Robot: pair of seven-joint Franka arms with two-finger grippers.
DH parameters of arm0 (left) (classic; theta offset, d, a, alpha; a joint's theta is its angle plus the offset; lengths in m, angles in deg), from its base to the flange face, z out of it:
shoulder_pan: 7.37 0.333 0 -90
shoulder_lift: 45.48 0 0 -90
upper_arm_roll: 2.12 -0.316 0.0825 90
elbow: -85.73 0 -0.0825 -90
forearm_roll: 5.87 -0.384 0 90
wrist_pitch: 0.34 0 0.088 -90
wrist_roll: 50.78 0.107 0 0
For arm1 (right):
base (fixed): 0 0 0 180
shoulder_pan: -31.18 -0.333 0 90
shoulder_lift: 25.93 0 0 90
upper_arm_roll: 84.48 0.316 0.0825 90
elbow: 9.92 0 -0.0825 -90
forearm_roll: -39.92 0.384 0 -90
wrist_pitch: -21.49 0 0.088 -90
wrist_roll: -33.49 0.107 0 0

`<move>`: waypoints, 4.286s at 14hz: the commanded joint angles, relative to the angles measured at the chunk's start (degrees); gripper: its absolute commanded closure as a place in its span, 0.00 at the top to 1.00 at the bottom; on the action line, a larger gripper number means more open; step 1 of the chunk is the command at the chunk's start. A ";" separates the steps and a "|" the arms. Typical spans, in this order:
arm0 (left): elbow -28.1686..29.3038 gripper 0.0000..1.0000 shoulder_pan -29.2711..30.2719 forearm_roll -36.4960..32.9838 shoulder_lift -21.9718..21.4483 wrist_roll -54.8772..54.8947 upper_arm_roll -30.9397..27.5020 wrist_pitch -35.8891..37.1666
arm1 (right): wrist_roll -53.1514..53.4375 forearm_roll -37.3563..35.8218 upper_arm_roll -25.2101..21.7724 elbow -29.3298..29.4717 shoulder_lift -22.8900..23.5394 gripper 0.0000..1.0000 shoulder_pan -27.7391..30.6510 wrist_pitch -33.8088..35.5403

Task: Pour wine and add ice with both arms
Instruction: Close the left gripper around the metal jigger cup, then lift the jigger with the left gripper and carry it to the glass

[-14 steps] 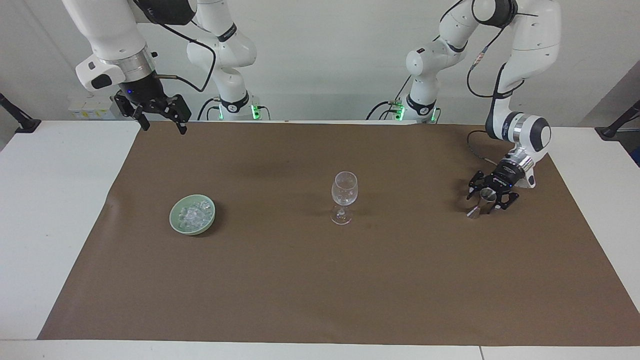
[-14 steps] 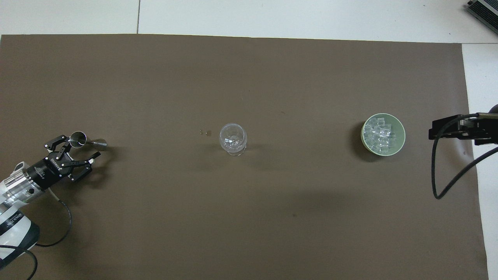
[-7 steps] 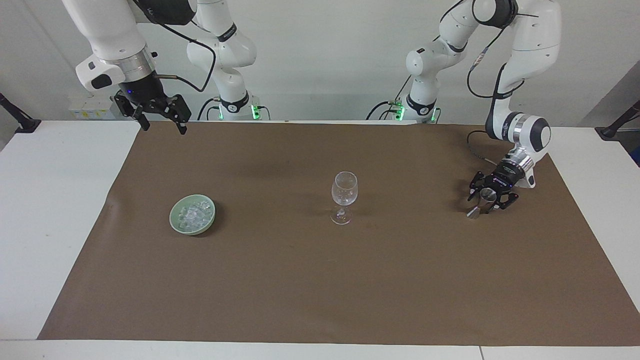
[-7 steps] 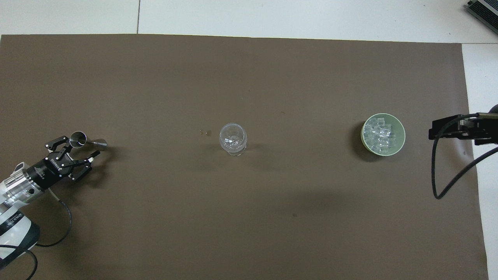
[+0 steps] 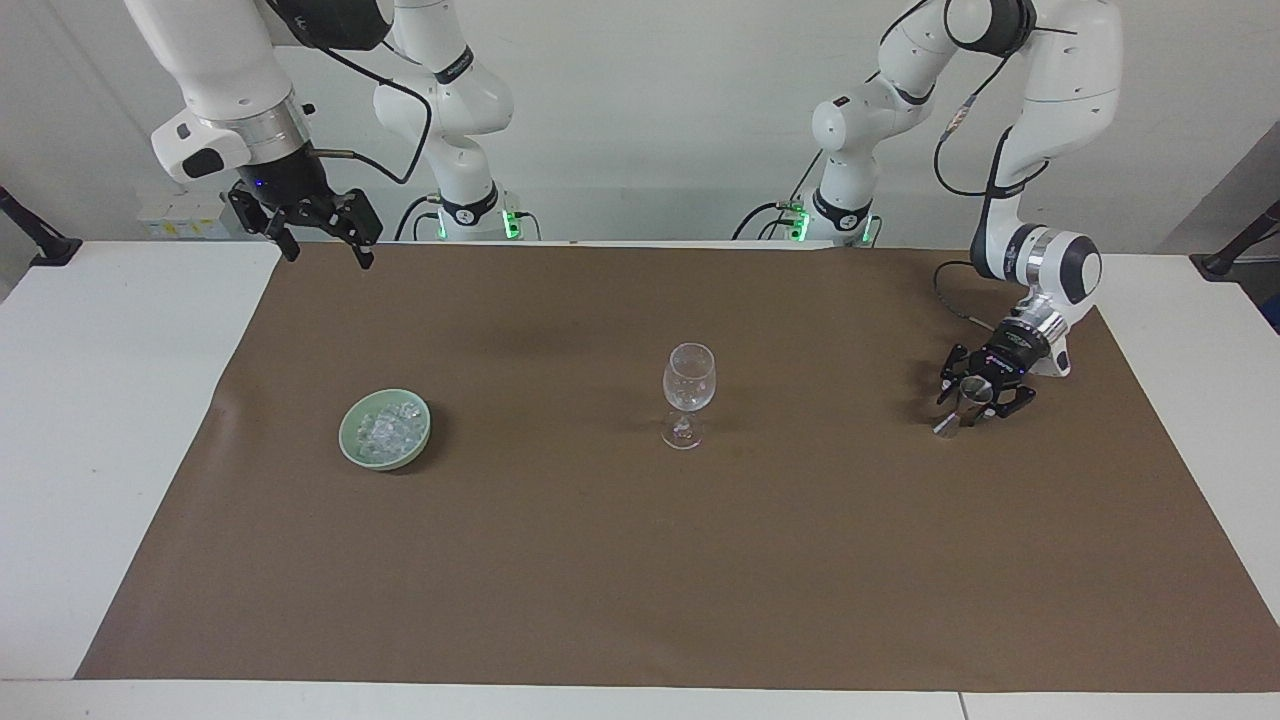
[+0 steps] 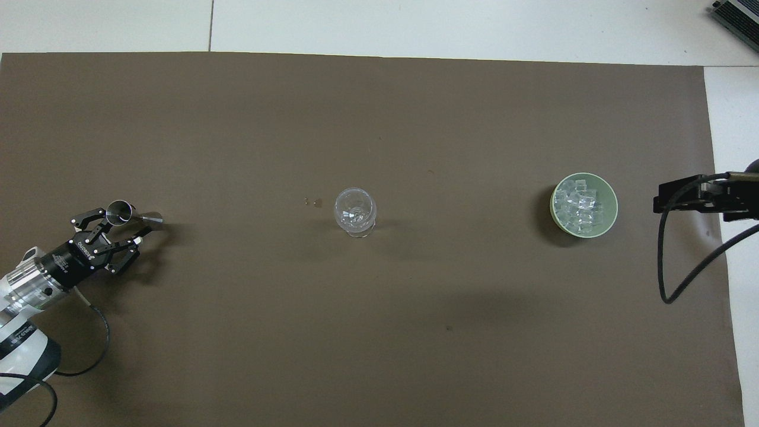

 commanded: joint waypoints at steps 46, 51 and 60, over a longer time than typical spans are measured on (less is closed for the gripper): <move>-5.41 0.00 -34.72 14.07 -14.28 -12.65 1.37 -31.75 | -1.88 0.90 0.02 -1.38 -1.35 1.00 0.39 0.21; -5.41 0.00 -37.36 14.86 -15.51 -12.56 1.46 -34.93 | -1.88 0.82 0.02 -1.29 -1.35 1.00 0.30 0.21; -7.26 0.00 -39.82 15.30 -16.13 -12.04 5.32 -43.19 | -1.88 0.90 0.02 -1.29 -1.35 1.00 0.30 0.21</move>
